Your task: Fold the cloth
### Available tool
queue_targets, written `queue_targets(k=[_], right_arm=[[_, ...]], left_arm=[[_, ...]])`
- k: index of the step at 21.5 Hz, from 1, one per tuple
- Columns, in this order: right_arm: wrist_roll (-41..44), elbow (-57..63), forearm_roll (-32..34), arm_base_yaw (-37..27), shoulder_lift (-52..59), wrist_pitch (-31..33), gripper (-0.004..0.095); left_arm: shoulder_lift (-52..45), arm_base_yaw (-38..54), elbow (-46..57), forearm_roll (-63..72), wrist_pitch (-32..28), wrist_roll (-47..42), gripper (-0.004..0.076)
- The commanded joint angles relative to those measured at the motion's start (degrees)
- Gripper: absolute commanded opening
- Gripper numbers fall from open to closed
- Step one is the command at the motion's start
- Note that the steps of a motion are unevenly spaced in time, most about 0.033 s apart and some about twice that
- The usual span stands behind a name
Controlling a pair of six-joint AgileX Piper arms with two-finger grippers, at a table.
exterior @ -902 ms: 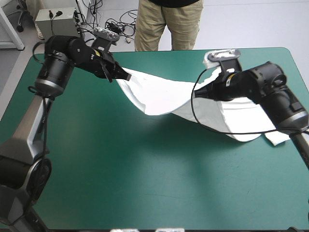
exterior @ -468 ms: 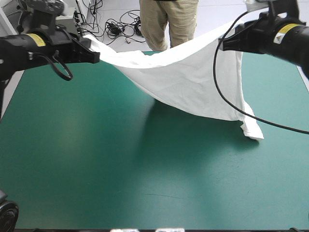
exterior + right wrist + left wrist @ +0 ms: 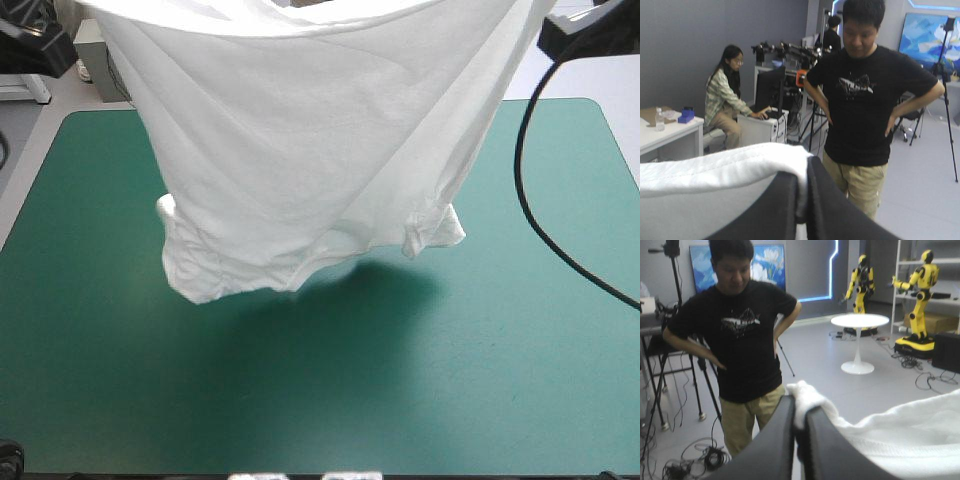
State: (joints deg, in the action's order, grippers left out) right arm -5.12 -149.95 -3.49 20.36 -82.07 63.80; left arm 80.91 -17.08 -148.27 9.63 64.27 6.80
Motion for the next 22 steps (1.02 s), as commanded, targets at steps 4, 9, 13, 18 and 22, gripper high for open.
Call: queue_targets(k=[4,9,13,18,22], right_arm=[[-1.98,-4.04,-0.54,-0.33,1.14,-6.99,-0.0016],[-1.98,-3.92,0.45,-0.33,-0.82,-6.14,-0.0017],[-2.25,-3.92,6.86,-0.33,-7.80,-9.15,-0.0017],[-1.60,-3.92,15.65,-0.33,-16.55,-27.92,-0.0017],[-0.25,-4.04,20.00,-0.33,-19.59,-40.66,-0.0017]], left_arm=[[-2.74,0.04,-3.00,1.55,-6.85,0.69,-0.0009],[-1.08,0.04,-3.00,0.69,-7.09,2.33,-0.0009],[5.45,0.04,-3.00,-2.45,-14.74,3.68,-0.0009],[14.37,0.04,-3.00,-6.86,-32.66,3.68,-0.0009],[18.81,0.04,-3.00,-7.51,-47.73,3.79,-0.0009]])
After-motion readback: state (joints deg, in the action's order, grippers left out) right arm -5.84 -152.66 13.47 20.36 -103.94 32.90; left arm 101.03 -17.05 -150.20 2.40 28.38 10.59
